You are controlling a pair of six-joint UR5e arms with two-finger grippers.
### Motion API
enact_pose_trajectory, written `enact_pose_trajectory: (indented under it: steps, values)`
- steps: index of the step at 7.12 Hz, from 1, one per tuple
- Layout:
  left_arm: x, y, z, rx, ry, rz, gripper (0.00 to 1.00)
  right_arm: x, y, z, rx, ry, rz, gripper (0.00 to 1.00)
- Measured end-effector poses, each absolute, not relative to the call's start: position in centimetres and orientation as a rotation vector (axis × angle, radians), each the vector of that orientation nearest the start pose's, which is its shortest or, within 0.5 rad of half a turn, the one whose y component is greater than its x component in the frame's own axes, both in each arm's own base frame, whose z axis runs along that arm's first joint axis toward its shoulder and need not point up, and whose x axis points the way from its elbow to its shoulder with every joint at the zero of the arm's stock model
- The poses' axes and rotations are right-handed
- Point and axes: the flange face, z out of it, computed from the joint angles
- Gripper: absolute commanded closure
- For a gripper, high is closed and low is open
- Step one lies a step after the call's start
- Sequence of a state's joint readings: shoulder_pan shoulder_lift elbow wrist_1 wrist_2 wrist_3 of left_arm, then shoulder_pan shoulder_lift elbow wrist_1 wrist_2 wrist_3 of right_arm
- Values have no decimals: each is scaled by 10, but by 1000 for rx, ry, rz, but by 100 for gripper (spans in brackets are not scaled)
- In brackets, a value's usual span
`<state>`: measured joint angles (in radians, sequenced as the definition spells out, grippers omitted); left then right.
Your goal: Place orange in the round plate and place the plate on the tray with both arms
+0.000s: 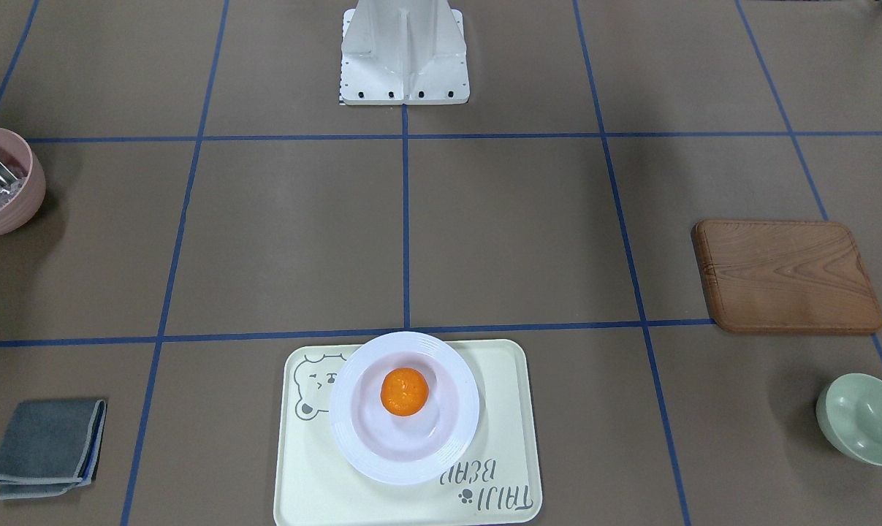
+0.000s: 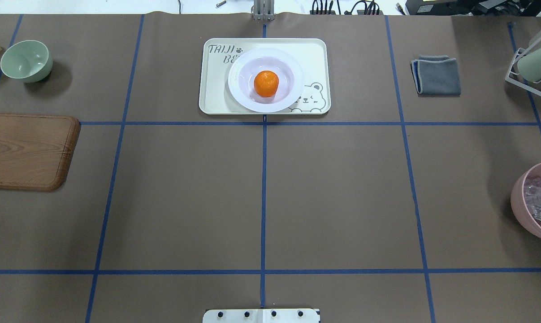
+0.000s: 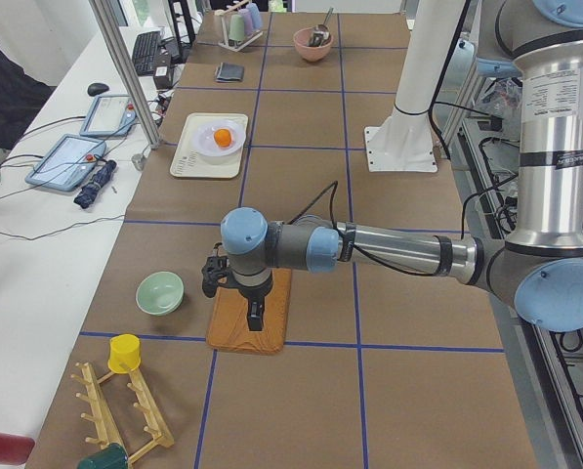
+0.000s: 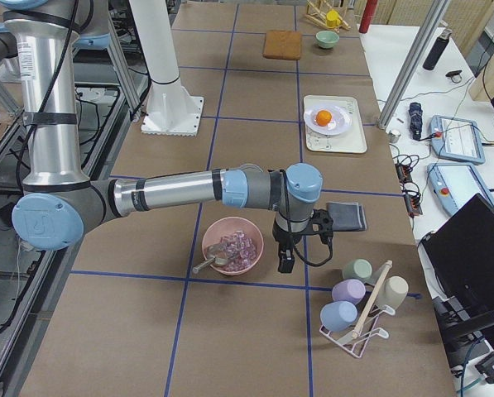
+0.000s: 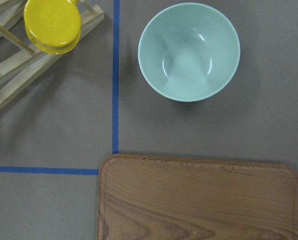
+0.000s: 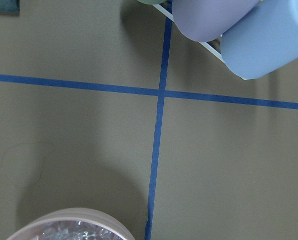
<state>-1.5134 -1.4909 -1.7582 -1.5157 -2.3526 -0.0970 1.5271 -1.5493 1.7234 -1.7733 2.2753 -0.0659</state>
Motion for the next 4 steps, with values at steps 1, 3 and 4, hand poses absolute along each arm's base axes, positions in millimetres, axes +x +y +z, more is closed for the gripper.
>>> enact_pose_trajectory:
  steps: [1, 3, 4]
  values:
    - [-37, -457, 613, -20, 783, -20, 1, 47, -495, 598, -19, -719, -93, 0]
    - [-36, -456, 618, -30, 782, -23, 1, 46, -495, 598, -23, -736, -90, 0]
    - [-36, -456, 620, -34, 781, -24, 1, 46, -493, 601, -30, -748, -85, 0]
